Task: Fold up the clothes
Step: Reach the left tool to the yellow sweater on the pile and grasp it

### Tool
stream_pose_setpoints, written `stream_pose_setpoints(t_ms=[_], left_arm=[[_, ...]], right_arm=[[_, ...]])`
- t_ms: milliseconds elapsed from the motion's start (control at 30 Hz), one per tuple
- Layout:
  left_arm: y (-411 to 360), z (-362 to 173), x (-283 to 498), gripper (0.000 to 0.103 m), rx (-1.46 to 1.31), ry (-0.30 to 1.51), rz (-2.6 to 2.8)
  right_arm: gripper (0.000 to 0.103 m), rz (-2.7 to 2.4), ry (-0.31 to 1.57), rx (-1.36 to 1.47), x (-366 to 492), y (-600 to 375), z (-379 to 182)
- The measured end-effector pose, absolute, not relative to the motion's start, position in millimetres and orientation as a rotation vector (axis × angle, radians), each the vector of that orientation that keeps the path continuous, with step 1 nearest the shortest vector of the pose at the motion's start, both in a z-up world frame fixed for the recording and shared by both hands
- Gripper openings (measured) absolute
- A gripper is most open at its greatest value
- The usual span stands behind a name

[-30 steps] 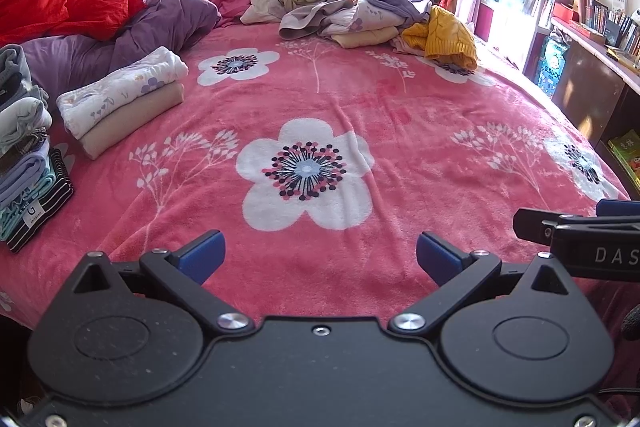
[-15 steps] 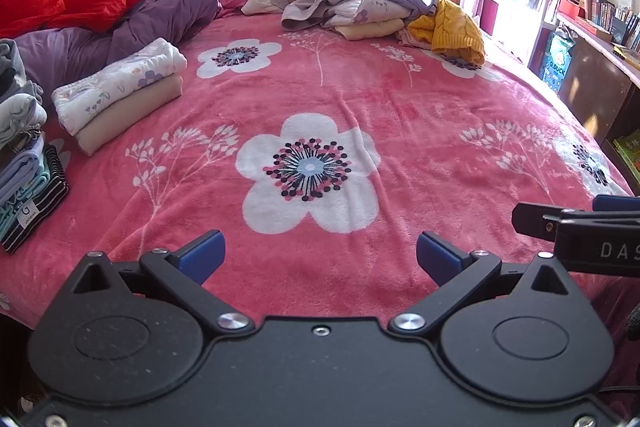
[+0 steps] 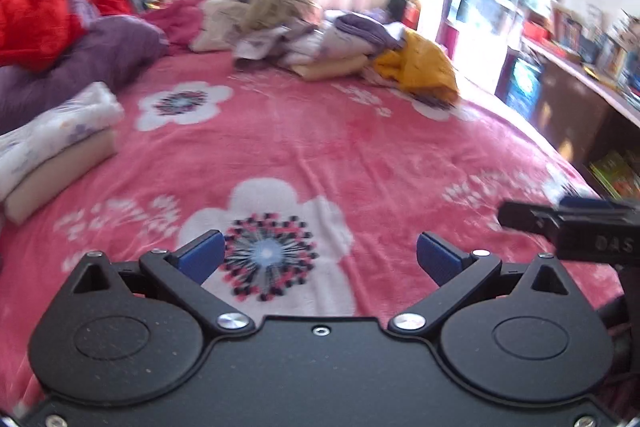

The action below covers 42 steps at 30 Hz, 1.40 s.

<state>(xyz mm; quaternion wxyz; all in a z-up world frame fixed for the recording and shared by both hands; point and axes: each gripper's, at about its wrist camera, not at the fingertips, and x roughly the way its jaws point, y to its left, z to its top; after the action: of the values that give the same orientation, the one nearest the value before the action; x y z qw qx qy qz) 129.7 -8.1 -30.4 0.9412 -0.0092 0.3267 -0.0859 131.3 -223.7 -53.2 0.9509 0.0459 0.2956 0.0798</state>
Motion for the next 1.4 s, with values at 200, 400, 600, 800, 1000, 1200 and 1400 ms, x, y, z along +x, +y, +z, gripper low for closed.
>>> stream_pose_setpoints(t_ms=[200,400,600,800,1000,1200,1400], left_arm=[[-29,-36,190,0.103,-0.068,0.628,-0.23],[-74,-43,257,0.102,-0.038,0.586,-0.32],[-136,-54,328,0.1,-0.016,0.548,-0.408],[-202,-62,402,0.088,0.015,0.491,-0.458],[-258,-83,468,0.078,0.072,0.493,-0.444],[-299,-97,516,0.078,0.102,0.498,-0.401],[-321,-108,562,0.018,0.137,0.625,-0.295]], right_arm=[[0.103,0.15,0.526,0.108,176,-246,-65],[0.103,0.095,0.427,0.217,228,-305,-93],[0.103,0.069,0.355,0.254,260,-358,-128],[0.084,0.073,0.362,0.322,265,-376,-134],[0.061,0.076,0.369,0.39,270,-394,-140],[0.093,0.08,0.375,0.458,275,-412,-145],[0.095,0.085,0.383,0.505,279,-424,-149]])
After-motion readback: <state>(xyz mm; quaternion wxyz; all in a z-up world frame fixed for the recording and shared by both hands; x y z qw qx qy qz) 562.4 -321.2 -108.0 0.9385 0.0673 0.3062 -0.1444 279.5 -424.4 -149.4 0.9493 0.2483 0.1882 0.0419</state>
